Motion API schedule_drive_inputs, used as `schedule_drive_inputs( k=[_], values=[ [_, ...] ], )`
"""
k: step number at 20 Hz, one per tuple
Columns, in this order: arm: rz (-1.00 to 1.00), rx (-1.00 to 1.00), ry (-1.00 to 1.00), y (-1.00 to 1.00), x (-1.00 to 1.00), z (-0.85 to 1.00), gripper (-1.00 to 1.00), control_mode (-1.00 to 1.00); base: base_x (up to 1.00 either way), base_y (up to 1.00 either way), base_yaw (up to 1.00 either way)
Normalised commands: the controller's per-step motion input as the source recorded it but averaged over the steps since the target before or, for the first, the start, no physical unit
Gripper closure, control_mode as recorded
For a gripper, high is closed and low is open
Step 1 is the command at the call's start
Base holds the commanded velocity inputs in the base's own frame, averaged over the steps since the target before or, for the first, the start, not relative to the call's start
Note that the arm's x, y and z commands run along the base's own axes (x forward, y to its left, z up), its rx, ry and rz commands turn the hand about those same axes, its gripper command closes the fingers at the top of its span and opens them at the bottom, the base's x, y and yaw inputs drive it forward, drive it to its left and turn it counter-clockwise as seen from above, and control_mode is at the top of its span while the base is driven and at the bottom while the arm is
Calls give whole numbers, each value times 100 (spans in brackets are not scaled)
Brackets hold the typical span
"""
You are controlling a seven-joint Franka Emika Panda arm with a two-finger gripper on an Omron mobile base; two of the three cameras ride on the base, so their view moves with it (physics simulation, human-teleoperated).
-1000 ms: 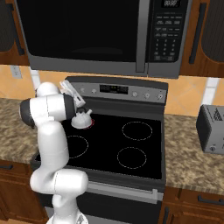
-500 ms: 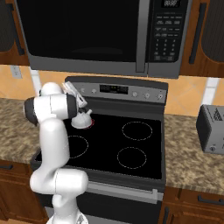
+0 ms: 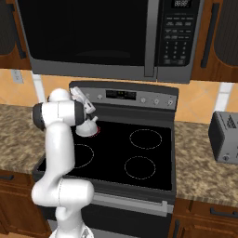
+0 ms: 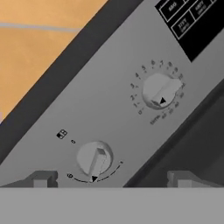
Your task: Turn off the rear left burner of the stove.
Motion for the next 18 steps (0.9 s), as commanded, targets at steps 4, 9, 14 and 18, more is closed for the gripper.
schedule_drive_inputs(
  k=[4, 9, 14, 18],
  values=[
    [0, 0, 0, 16, 39, -4, -100, -100, 0, 0, 0],
    [0, 0, 0, 18, 37, -8, -100, -100, 0, 0, 0],
    [0, 0, 0, 7, 21, -6, -100, -100, 0, 0, 0],
    [1, 2, 0, -9, 0, -7, -100, -100, 0, 0, 0]
  ],
)
